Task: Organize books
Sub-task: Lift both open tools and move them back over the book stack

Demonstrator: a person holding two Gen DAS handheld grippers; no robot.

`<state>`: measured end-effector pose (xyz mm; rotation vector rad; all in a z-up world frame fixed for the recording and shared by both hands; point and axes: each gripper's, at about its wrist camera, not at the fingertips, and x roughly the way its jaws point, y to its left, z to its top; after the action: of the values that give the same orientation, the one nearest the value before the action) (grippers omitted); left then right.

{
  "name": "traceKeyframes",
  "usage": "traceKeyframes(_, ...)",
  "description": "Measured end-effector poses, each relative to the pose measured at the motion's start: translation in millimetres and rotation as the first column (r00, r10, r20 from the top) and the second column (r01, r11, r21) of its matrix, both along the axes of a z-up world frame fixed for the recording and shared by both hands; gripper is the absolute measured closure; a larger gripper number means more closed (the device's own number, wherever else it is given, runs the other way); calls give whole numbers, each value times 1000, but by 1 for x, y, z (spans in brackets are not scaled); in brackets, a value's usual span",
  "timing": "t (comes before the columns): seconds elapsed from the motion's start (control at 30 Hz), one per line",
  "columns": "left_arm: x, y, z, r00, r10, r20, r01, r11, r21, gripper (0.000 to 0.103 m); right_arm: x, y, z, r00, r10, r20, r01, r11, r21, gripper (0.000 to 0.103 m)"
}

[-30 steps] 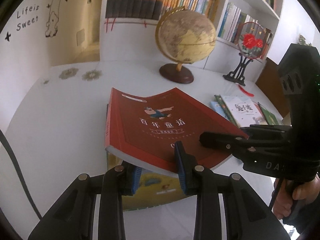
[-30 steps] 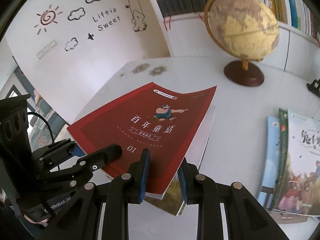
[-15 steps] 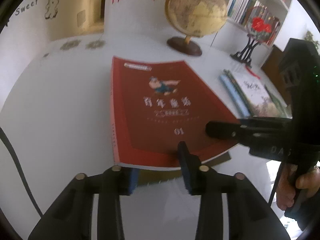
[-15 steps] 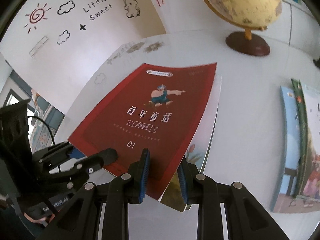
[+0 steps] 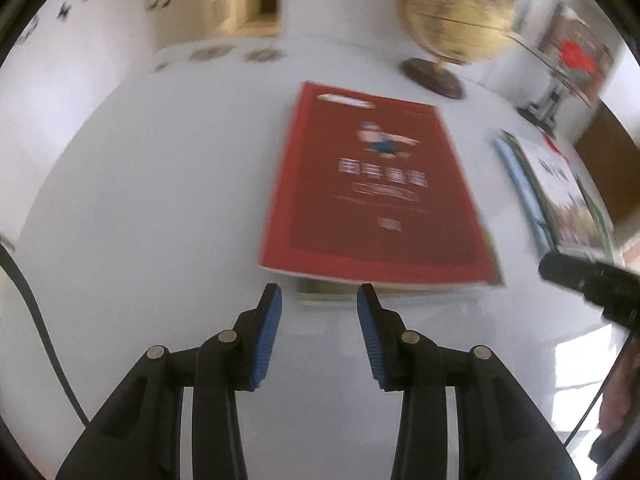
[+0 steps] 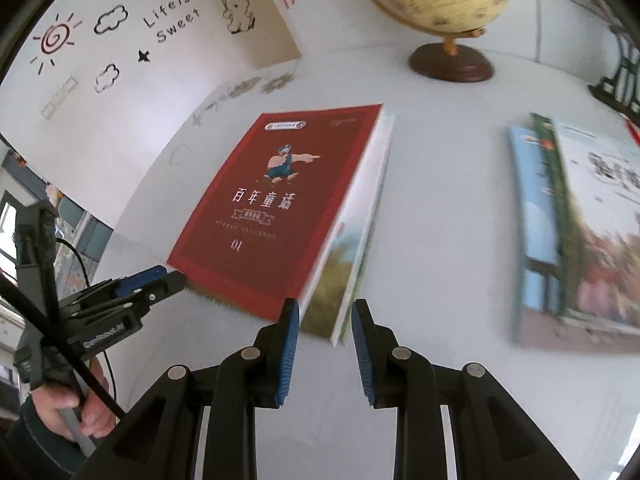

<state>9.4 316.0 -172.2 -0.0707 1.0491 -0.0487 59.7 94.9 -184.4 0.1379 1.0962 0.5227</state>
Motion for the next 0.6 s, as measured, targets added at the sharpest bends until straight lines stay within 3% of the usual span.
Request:
traceKeyframes(0.07,-9,-14,6,1000,-13,12,12,999,40,67,-13,-17,9,1000,-20,14,20,1000,8,77)
traceKeyframes(0.27,-68,-67,52,997,-17,72,19,999,-31,67,-83,-77,45,996,-58,74,55,998,42,77)
traceKeyframes(0.43,-132,-149,101,984,-90,155,104,991,-87,66,-164,-141,82,980,-127,152,126,992,13,77)
traceKeyframes(0.47,-139,-162,109,980,-104,170,121,988,-92,61,-174,-150,88,976,-140,164,140,990,9,77)
traceKeyframes(0.6,-164,-220,140,957,-183,226,213,970,-115,60,-216,-196,120,954,-196,229,203,979,-9,76)
